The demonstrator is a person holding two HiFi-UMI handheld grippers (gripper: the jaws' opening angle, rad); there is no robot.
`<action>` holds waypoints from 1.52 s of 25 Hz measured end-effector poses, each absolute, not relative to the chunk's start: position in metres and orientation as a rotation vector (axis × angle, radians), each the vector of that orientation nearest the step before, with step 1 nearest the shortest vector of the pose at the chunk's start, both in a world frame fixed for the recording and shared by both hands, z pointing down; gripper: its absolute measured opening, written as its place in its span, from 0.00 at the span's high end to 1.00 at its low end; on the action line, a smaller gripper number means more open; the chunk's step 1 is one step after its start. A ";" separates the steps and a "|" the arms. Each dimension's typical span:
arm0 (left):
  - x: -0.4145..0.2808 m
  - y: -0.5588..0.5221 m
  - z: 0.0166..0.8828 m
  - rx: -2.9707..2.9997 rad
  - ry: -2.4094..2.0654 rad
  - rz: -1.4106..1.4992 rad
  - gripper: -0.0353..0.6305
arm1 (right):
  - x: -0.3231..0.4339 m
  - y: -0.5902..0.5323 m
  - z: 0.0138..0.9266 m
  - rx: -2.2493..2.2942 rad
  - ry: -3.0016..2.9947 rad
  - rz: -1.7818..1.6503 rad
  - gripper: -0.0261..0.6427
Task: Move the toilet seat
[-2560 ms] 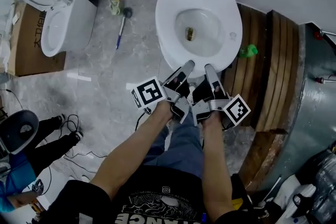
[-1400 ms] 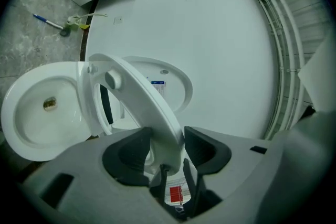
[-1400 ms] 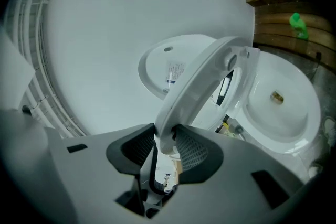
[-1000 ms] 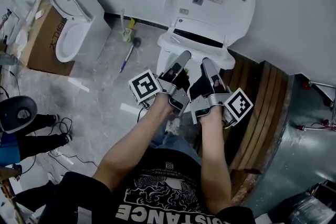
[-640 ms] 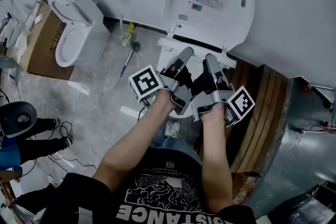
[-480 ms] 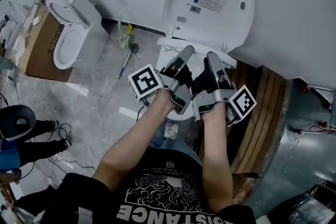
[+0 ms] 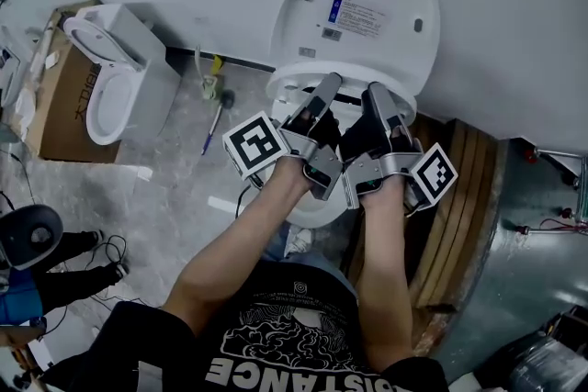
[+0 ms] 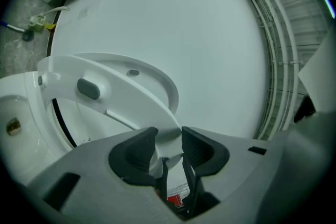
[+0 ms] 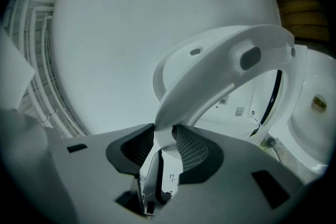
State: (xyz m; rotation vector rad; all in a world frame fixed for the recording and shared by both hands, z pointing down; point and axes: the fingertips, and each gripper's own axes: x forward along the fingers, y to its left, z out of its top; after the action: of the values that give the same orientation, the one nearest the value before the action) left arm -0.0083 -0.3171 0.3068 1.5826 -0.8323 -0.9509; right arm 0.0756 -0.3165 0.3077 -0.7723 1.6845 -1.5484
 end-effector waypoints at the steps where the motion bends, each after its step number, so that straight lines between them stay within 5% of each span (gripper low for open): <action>1: -0.008 -0.324 0.306 1.589 -0.830 -0.946 0.70 | 0.076 -0.323 0.306 -0.771 1.685 -1.540 0.75; 18: -0.013 -0.464 0.317 1.565 -0.803 -0.893 0.85 | 0.083 -0.464 0.311 -0.865 1.693 -1.383 0.83; 38: -0.004 -0.467 0.307 1.614 -0.719 -0.875 0.88 | 0.098 -0.461 0.299 -0.992 1.759 -1.219 0.84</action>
State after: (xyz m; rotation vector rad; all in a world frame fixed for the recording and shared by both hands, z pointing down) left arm -0.0043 -0.4667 0.3068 1.6138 -0.7193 -0.8749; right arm 0.0977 -0.4607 0.2993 -0.9923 1.7594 -1.2189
